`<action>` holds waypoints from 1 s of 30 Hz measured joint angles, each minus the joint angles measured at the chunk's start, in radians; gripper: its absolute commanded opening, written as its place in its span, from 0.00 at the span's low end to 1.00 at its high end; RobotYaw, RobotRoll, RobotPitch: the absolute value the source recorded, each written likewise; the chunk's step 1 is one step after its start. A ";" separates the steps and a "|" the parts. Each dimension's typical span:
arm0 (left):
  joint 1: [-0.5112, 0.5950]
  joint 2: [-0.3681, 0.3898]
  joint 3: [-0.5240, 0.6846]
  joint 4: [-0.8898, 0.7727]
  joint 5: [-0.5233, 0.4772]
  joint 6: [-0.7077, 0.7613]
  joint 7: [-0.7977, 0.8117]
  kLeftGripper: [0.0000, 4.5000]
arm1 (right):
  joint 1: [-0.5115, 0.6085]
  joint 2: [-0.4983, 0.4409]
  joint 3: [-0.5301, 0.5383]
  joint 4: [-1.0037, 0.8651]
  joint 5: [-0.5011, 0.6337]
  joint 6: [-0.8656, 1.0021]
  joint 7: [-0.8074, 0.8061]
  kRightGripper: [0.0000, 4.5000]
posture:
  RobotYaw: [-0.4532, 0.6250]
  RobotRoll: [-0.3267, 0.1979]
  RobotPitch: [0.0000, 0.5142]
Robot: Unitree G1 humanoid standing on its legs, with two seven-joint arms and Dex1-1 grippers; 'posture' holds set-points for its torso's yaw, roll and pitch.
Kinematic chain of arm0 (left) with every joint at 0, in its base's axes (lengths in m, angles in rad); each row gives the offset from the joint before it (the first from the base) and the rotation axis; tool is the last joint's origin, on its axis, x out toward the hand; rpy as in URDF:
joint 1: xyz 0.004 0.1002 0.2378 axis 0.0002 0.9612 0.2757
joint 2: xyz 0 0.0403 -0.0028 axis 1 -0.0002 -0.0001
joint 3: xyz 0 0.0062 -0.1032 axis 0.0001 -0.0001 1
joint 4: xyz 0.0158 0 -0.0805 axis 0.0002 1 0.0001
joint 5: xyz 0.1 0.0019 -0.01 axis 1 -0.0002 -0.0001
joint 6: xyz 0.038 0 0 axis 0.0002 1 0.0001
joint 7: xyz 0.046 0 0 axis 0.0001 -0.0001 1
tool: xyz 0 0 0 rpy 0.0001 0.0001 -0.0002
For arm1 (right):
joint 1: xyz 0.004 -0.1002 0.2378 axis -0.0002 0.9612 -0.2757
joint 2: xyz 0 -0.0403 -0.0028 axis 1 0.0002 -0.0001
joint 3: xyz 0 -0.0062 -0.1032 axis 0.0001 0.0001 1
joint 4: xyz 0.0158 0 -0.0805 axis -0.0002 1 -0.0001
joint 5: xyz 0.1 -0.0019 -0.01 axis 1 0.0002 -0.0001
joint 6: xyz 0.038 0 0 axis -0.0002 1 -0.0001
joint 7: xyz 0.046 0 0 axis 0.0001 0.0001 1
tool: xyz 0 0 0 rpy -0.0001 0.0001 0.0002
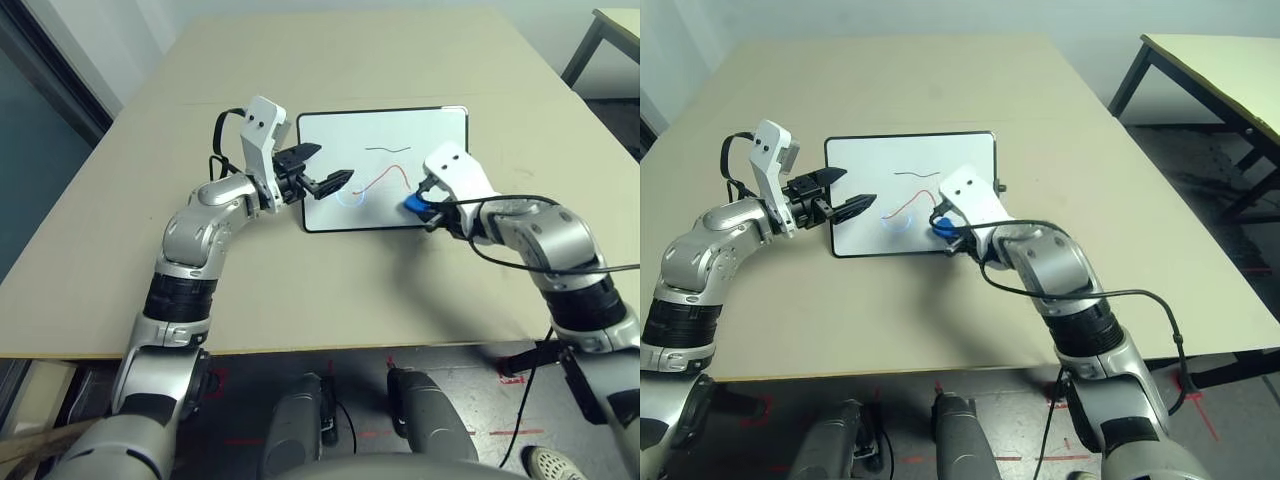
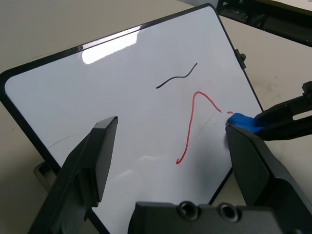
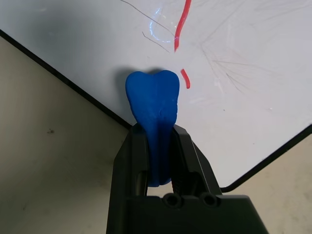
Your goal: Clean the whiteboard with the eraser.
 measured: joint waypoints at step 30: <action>0.000 0.001 0.000 -0.001 -0.003 0.000 0.001 1.00 | -0.021 -0.022 0.008 0.040 0.003 -0.007 -0.033 0.13 | 0.28 0.62 0.31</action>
